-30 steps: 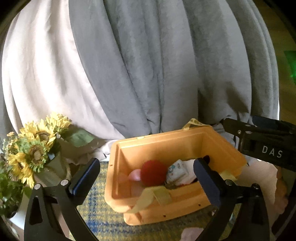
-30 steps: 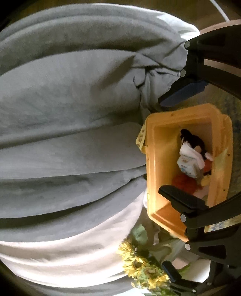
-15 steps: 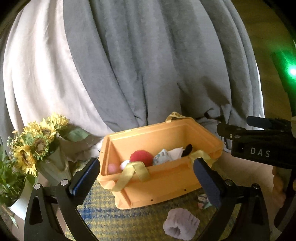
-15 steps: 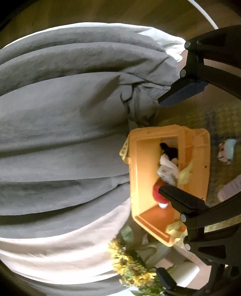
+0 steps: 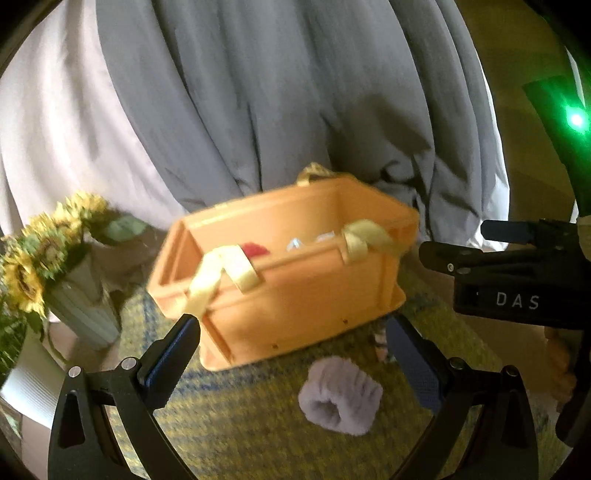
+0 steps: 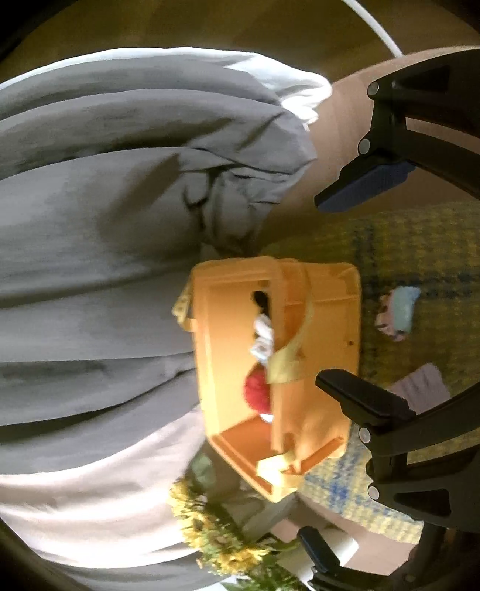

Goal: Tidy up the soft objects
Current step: 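Withdraw both tools toward the lavender scrunchie and small teal toy, then grasp the lavender scrunchie with the left tool while the right tool grasps the teal-pink toy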

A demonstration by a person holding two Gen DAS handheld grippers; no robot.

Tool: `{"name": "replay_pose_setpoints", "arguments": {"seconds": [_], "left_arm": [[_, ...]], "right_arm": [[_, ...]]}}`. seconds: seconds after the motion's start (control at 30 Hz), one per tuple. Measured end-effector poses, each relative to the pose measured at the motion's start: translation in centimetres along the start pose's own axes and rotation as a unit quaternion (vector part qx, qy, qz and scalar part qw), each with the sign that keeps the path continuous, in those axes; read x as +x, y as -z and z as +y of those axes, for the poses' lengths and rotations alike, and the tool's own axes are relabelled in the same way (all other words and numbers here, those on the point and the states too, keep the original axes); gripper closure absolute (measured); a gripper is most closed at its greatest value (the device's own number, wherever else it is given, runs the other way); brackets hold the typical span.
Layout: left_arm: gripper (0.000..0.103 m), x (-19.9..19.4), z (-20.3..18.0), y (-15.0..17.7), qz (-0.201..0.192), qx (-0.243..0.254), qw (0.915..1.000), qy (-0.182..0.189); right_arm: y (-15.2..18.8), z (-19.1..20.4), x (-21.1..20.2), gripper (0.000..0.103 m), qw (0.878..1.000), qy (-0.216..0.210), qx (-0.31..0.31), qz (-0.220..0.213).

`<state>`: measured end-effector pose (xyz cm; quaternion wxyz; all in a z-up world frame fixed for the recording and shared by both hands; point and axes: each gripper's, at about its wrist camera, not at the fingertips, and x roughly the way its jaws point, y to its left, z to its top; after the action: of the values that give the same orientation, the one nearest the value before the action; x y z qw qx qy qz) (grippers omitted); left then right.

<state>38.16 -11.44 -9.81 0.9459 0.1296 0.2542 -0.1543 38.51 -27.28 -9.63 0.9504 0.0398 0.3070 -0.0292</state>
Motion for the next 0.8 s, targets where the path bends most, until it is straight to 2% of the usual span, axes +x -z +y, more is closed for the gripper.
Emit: {"name": "replay_pose_setpoints", "arguments": {"seconds": [0.27, 0.5, 0.73, 0.8], "left_arm": [[0.001, 2.1, -0.5, 2.2, 0.049, -0.008, 0.9981, 0.037], [0.001, 4.1, -0.6, 4.0, 0.086, -0.015, 0.995, 0.05], [0.002, 5.7, -0.9, 5.1, 0.094, -0.015, 0.9937, 0.059], [0.005, 6.1, -0.8, 5.3, 0.097, -0.016, 0.9932, 0.061]], "right_arm": [[2.5, -0.2, 2.1, 0.016, 0.999, -0.003, 0.004, 0.053], [4.2, 0.0, 4.5, 0.016, 0.995, -0.017, 0.005, 0.095], [5.6, 0.1, 7.1, 0.018, 0.99, -0.027, 0.011, 0.134], [5.9, 0.1, 7.7, 0.02, 0.989, -0.03, 0.016, 0.143]]}}
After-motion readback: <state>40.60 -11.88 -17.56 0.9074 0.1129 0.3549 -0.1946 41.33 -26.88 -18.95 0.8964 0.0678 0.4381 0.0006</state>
